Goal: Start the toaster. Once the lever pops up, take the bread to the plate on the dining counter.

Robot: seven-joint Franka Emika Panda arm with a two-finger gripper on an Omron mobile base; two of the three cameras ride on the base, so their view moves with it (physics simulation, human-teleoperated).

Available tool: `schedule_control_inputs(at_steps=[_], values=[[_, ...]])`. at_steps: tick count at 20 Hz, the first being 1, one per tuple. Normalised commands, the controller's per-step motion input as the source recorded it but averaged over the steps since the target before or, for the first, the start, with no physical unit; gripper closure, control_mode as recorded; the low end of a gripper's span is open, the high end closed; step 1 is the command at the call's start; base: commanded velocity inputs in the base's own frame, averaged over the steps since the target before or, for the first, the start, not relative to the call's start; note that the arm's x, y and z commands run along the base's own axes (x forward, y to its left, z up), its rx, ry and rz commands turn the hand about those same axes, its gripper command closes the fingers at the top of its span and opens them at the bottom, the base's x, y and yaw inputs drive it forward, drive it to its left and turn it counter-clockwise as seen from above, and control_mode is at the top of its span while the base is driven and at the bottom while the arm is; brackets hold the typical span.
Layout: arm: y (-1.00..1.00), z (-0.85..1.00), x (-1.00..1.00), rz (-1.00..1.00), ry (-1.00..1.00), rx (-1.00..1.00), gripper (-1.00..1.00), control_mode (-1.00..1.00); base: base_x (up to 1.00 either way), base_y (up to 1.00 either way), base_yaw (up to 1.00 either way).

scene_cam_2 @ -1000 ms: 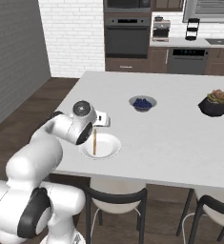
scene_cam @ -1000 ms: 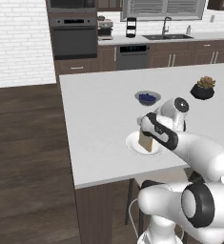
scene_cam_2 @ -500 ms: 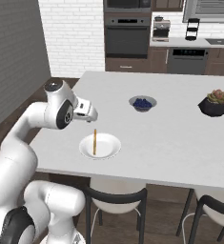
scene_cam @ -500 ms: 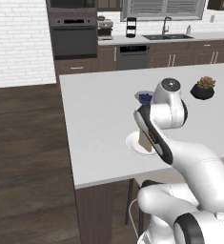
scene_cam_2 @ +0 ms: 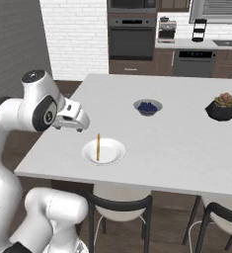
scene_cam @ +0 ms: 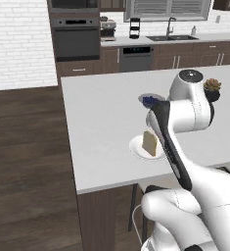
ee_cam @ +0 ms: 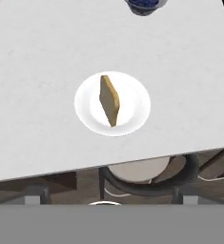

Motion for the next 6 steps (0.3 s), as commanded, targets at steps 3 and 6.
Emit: schedule_control_inputs(at_steps=[3, 6], values=[[0.10, 0.05, -1.00, 0.00, 0.00, 0.00, -1.00, -1.00, 0.00, 0.00, 0.00], [0.01, 0.06, -0.88, 0.00, 0.00, 0.03, -1.00, -1.00, 0.00, 0.00, 0.00]])
